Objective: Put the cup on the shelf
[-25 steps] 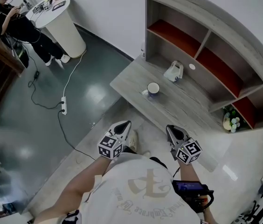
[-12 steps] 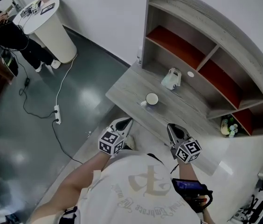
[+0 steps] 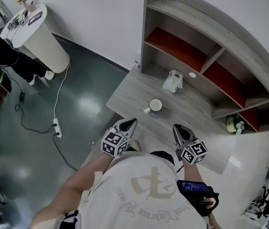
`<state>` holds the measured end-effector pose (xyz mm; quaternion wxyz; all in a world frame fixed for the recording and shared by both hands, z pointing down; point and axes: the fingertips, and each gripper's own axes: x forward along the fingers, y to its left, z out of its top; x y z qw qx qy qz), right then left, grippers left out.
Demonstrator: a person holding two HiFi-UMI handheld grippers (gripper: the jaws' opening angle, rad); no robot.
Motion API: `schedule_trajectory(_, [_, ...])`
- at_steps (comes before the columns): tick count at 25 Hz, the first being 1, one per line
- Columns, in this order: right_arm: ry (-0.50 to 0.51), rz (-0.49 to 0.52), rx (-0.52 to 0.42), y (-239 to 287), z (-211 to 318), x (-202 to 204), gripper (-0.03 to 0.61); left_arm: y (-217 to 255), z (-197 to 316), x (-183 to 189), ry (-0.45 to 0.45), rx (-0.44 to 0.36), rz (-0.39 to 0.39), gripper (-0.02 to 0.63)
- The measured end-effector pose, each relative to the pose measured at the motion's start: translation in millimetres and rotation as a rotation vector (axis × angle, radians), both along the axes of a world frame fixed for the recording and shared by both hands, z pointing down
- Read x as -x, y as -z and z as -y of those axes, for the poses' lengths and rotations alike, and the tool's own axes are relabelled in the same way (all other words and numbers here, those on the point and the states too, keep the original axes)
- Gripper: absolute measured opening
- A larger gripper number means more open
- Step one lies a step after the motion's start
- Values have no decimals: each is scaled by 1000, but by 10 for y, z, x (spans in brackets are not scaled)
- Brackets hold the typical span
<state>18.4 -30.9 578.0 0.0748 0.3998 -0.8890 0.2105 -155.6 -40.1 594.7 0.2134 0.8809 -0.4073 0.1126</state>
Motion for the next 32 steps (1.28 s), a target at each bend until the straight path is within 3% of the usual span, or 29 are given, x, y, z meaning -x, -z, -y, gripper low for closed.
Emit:
schedule_trajectory(17, [-16, -19, 35, -93, 148, 39, 5, -248, 103, 49, 0, 60, -16, 2])
schedule_trajectory(32, [46, -11, 38, -99, 519, -159, 5, -573, 442, -328, -23, 79, 76, 2])
